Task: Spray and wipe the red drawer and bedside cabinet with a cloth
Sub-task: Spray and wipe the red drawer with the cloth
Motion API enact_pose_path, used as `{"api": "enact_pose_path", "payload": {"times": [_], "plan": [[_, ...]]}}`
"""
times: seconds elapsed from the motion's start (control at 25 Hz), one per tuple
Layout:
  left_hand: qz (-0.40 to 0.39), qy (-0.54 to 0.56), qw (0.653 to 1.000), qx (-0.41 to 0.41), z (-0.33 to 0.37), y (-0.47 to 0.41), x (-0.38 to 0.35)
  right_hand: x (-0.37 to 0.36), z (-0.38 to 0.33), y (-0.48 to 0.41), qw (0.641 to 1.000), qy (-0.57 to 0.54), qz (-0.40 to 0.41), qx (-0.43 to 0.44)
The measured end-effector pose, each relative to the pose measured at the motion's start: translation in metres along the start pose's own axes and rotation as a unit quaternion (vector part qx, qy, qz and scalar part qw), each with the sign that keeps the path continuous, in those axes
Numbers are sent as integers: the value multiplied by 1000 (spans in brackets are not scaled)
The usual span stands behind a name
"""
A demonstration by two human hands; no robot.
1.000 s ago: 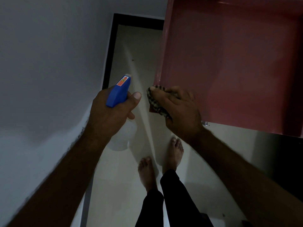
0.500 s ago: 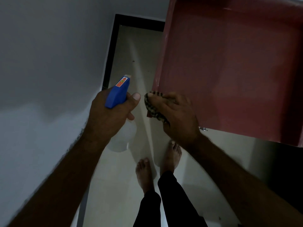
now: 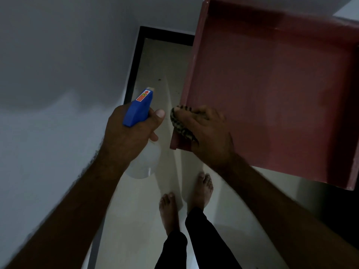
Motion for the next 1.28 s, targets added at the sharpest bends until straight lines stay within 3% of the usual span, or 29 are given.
{"api": "enact_pose_path", "payload": {"times": [0.12, 0.36, 0.76, 1.0, 1.28], "plan": [[4, -9, 1000, -7, 2, -3, -1, 3, 2, -15, 999, -16, 20, -26], [-3, 5, 1000, -5, 11, -11, -8, 0, -2, 14, 1000, -23, -11, 4], [-21, -8, 999, -31, 25, -39, -4, 10, 22, -43, 998, -3, 21, -57], [-36, -16, 999, -32, 31, -53, 1, 9, 19, -13, 1000, 7, -9, 13], [-57, -30, 997, -54, 33, -67, 3, 19, 49, -72, 999, 19, 4, -49]]}}
Point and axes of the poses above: each hand's wrist, its own y-axis away from the middle knuckle, its own x-axis out of the back of the hand, z = x × y, the point moved 1 cm from there along -y, towards the middle knuckle, and after that the axes turned 1 degree about -z, right-handed, at the moved point
